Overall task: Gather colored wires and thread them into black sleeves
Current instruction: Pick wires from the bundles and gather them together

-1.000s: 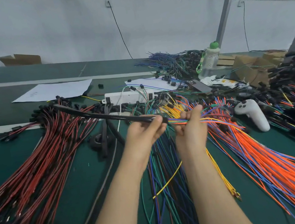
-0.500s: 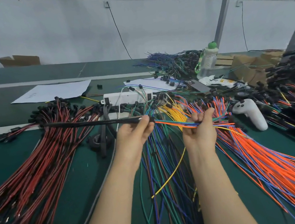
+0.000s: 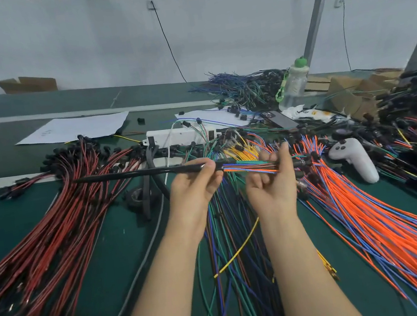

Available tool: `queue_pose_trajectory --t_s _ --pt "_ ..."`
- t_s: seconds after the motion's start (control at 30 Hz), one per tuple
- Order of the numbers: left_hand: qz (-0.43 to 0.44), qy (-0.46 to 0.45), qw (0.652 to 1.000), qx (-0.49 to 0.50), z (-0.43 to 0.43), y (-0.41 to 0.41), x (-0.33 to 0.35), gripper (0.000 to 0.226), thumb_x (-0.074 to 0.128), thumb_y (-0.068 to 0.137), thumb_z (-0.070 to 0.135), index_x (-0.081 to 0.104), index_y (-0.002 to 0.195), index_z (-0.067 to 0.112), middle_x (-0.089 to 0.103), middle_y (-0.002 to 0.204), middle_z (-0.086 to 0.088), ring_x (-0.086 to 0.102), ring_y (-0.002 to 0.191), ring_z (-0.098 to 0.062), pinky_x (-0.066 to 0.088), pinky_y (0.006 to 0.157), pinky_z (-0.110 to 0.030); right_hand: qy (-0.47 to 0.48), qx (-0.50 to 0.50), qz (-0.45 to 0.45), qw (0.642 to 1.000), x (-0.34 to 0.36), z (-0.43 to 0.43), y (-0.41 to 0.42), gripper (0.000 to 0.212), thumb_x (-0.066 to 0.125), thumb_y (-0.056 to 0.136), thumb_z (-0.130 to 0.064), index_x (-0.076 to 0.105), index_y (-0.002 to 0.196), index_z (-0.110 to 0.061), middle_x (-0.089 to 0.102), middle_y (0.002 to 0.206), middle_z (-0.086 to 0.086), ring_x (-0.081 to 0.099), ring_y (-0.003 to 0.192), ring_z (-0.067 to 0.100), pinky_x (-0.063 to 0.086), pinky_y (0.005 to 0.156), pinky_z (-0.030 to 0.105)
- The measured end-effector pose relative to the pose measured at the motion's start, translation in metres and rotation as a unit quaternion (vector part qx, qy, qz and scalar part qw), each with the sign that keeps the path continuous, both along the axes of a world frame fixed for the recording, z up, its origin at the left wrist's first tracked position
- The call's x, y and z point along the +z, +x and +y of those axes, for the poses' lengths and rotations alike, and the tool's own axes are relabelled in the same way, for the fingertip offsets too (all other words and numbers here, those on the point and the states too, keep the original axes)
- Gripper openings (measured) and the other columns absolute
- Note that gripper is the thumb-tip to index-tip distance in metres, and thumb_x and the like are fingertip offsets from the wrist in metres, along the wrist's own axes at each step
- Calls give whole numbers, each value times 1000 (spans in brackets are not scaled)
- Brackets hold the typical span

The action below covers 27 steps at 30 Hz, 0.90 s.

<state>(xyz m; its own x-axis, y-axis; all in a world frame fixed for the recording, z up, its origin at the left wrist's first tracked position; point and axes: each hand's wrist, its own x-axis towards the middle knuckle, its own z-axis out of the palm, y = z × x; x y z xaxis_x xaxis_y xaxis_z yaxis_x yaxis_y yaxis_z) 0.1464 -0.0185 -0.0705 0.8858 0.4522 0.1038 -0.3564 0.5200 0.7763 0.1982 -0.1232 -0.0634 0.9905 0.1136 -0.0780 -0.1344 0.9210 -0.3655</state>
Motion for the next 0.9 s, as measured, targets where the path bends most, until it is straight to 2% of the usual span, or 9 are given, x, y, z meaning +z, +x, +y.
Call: queue_pose_trajectory --t_s 0.13,0.2,0.3,0.4,0.63,0.8,0.9 --pt "-11 -8 1000 8 -2 1 0 17 52 92 0 60 83 11 63 62 8 61 56 -2 50 58 -10 -78 -64 -4 995 1 14 -5 45 44 101 -32 42 60 -12 47 55 -1 32 33 2 19 32 12" --pt "-8 -10 1000 12 -2 1 1 14 53 91 1 61 83 9 63 66 5 61 58 -2 51 59 -11 -87 -76 -6 993 2 21 -7 48 42 101 -32 42 59 -9 49 56 3 33 32 3 21 31 13" --pt "-5 -9 1000 3 1 -1 2 12 52 92 2 61 86 6 62 77 -3 61 58 -2 51 59 -11 -75 -45 4 996 2 21 -7 46 44 100 -34 45 61 -8 49 64 5 29 30 3 24 32 13" --pt "-15 -16 1000 -8 6 -4 4 12 51 93 2 60 87 7 72 85 -5 64 63 -3 52 59 -11 -72 -13 -1 997 3 20 -8 43 47 99 -32 49 62 -9 51 65 3 27 31 2 24 32 12" --pt "-12 -24 1000 -1 5 -3 5 14 50 94 3 57 84 9 73 76 0 63 61 -1 50 58 -10 -86 -8 -34 996 5 20 -10 39 49 98 -31 48 65 -10 49 56 -1 28 33 3 25 32 15" --pt "-7 -70 997 -12 9 -4 6 9 51 93 6 57 87 7 73 75 -3 61 56 -2 50 54 -10 -166 -38 -59 984 5 22 -11 42 46 100 -33 45 64 -10 46 51 -3 27 34 6 23 34 16" --pt "-3 -59 998 -20 11 -5 6 7 51 94 9 57 89 9 73 75 -3 57 52 -2 48 52 -11 -191 -46 -61 979 6 20 -12 41 47 100 -32 44 64 -11 44 54 -2 28 34 5 21 32 16"
